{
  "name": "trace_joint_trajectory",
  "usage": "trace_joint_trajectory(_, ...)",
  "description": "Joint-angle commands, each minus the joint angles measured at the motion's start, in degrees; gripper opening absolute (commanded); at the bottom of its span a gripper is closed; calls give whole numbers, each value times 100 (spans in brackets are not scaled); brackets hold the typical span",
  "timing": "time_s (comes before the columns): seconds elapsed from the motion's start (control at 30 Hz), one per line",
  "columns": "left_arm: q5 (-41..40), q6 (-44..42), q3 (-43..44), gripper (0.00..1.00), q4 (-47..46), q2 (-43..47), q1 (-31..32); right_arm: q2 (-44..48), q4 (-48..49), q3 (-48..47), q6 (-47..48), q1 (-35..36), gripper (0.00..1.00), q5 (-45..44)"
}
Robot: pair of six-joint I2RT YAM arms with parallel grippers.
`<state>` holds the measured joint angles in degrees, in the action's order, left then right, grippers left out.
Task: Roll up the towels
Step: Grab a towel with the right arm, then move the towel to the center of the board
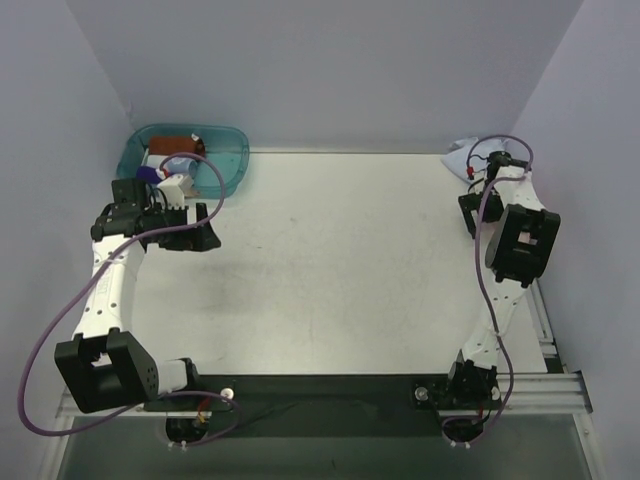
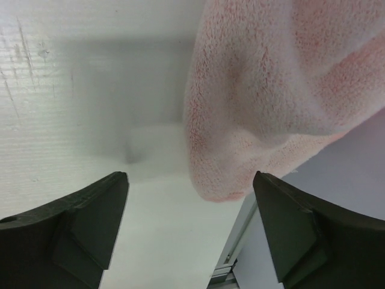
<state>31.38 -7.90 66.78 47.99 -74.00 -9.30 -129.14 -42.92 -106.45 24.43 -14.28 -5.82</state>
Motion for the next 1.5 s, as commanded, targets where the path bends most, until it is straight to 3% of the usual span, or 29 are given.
trace_joint_trajectory(0.0, 158, 43, 256, 97, -176, 87, 25, -172, -296, -297, -131, -48, 84, 213)
trace_joint_trajectory(0.1, 106, 61, 230, 97, -176, 131, 25, -339, -323, -358, -131, -101, 64, 222)
trace_joint_trajectory(0.2, 79, 52, 212, 97, -176, 175, 25, -419, -375, -359, -105, -171, 54, 257)
trace_joint_trajectory(0.37, 167, 43, 256, 97, -176, 166, 25, -235, -454, -105, 18, -417, 14, 319)
trace_joint_trajectory(0.4, 193, 43, 265, 97, -176, 175, 16, -60, -446, -34, 36, -461, 0, 371)
trace_joint_trajectory(0.63, 308, -62, 335, 97, -176, 272, 25, 1618, -594, 1248, 10, -357, 0, 1284)
trace_joint_trajectory(0.8, 387, -142, 362, 97, -167, 421, 25, 2727, -762, 2144, -324, 662, 0, 1619)
trace_joint_trajectory(1.0, 431, -159, 274, 97, -114, 570, 16, 2623, -806, 2165, -1183, 2434, 0, 2208)
trace_joint_trajectory(1.13, 483, -98, 195, 97, -123, 667, -10, 1921, -815, 1394, -1589, 3553, 0, 2796)
trace_joint_trajectory(1.17, 510, -71, 195, 97, -114, 676, -28, 1641, -815, 1234, -1625, 3782, 5, 2945)
trace_joint_trajectory(1.23, 711, 7, 151, 97, -123, 702, -54, 1428, -850, 891, -1704, 4231, 27, 3402)
trace_joint_trajectory(1.27, 782, 43, 107, 97, -132, 729, -89, 1331, -893, 620, -1696, 4310, 56, 3482)
trace_joint_trajectory(1.37, 1229, -141, -121, 97, -211, 808, -98, 1670, -956, 704, -1652, 4198, 72, 3632)
trace_joint_trajectory(1.47, 1661, -676, -437, 97, -263, 922, 199, 2320, -938, 1238, -1608, 3437, 73, 3922)
